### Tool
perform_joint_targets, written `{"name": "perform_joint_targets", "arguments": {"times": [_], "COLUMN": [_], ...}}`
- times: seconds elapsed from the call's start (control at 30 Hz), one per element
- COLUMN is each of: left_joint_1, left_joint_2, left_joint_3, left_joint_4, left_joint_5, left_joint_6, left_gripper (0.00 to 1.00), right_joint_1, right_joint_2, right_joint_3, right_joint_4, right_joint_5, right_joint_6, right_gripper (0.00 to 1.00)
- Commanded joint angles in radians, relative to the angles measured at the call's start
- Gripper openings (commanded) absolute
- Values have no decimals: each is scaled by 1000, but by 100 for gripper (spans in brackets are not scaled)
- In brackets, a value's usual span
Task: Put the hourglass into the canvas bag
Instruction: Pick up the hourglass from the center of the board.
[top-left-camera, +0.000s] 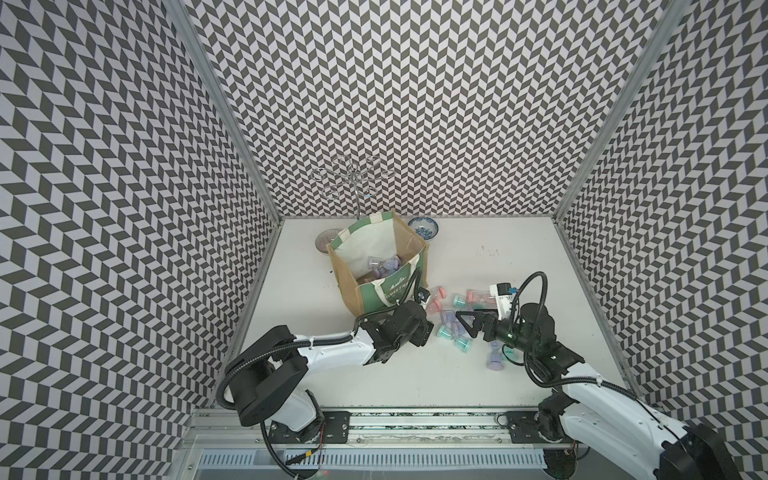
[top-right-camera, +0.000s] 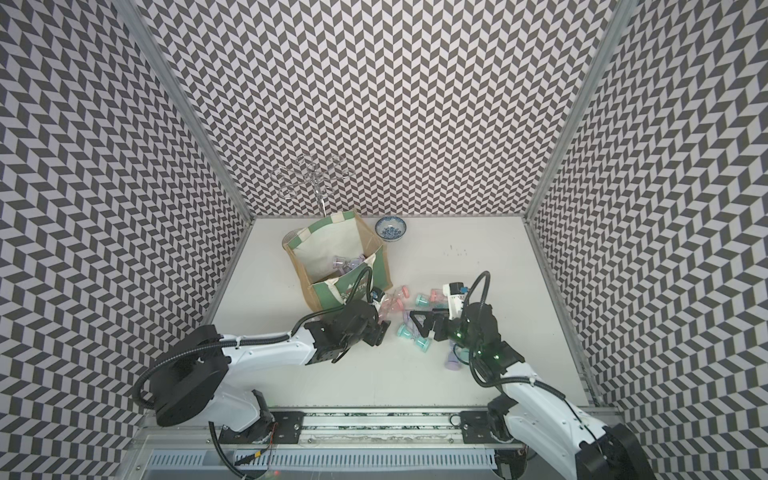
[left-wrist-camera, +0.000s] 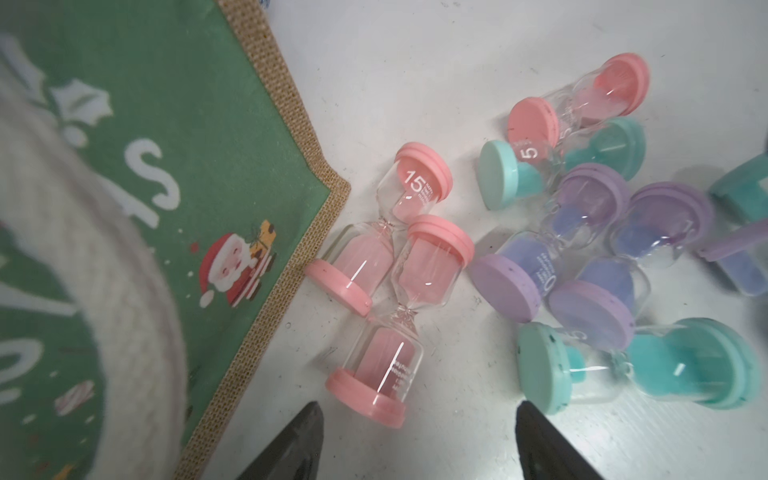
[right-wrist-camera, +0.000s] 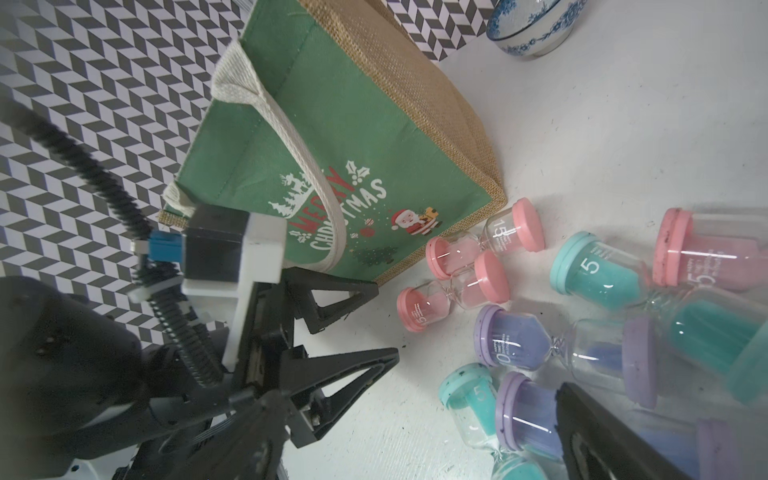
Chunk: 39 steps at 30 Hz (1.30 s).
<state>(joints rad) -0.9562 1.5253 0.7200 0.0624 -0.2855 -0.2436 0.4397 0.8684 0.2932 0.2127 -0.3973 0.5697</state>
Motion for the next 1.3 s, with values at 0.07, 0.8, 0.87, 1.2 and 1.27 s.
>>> {"name": "perform_joint_targets", "arguments": {"times": [0.07,0.8,0.87,1.2,1.27], "left_joint_1": [23,28,26,25,24], "left_joint_2": [78,248,249,215,205], "left_joint_3": [36,80,73,45,47], "left_joint_4": [73,99,106,124,118], "left_joint_5": [-37,57,59,62,59], "left_joint_6": [-3,-6,-8,-2,-1], "left_gripper": [75,63,60,48,47], "right_joint_1": [-6,-7,-8,-10,-10], "right_joint_2": [-27,-41,-41,-39,-39], "right_joint_3": [-8,-14,-12,-16,-13], "right_joint_4": [56,69,70,74,70], "right_joint_5": [24,54,52,60,60], "right_joint_6": [9,13,13,12,12], "right_gripper": [99,99,99,99,99]}}
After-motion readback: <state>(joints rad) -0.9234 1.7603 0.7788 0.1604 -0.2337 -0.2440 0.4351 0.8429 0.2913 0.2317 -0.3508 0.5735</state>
